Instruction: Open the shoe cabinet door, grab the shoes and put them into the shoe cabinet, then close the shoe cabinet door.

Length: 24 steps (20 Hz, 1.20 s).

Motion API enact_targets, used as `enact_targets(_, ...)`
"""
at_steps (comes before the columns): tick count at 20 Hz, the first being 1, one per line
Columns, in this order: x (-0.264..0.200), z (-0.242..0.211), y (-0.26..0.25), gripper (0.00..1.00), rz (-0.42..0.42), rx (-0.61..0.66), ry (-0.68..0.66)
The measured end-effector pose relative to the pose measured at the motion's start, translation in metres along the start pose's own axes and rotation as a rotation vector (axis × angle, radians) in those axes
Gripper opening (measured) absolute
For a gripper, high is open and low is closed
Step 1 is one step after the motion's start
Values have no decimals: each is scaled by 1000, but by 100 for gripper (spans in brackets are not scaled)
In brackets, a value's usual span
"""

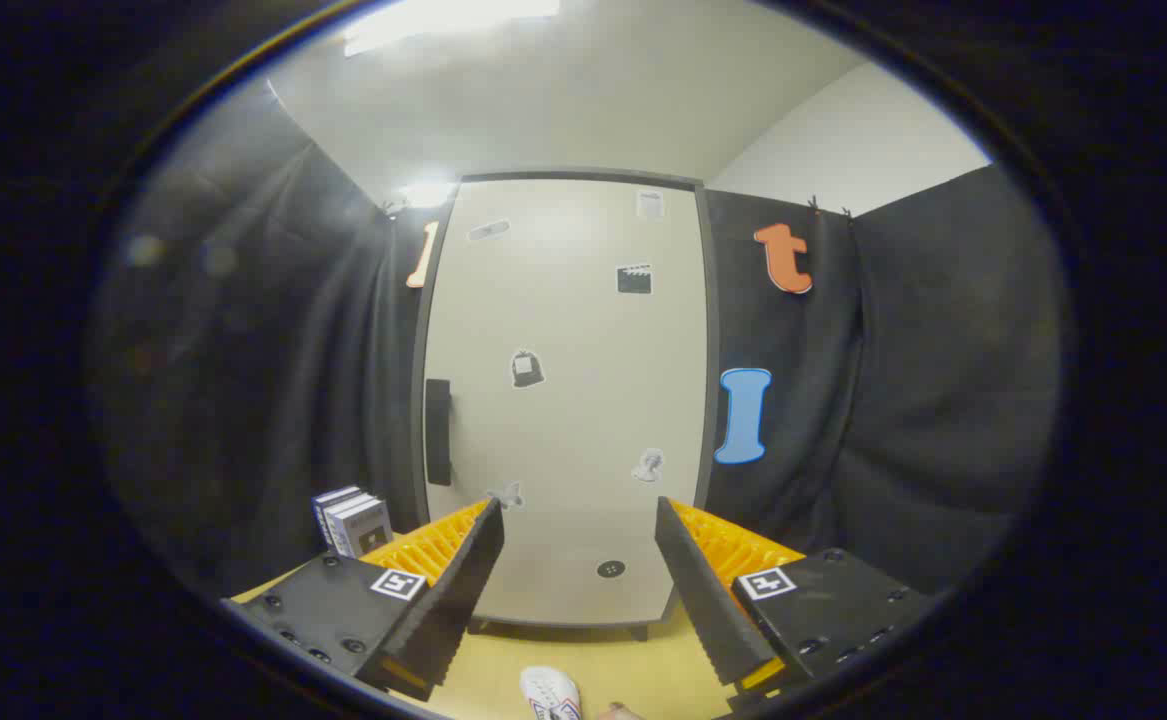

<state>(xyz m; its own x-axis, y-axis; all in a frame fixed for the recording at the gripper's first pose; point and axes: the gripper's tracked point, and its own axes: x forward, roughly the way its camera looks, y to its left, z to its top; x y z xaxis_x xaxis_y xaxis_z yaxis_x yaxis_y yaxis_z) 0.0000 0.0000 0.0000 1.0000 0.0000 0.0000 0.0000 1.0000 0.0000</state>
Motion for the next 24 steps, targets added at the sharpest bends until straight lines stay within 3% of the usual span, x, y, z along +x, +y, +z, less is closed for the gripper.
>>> enact_targets(5,1,1,-5,97,55,24,11)
enact_targets(18,31,-15,23,97,-27,-47,41)
enact_targets(24,45,-21,42,97,-5,-4,70)
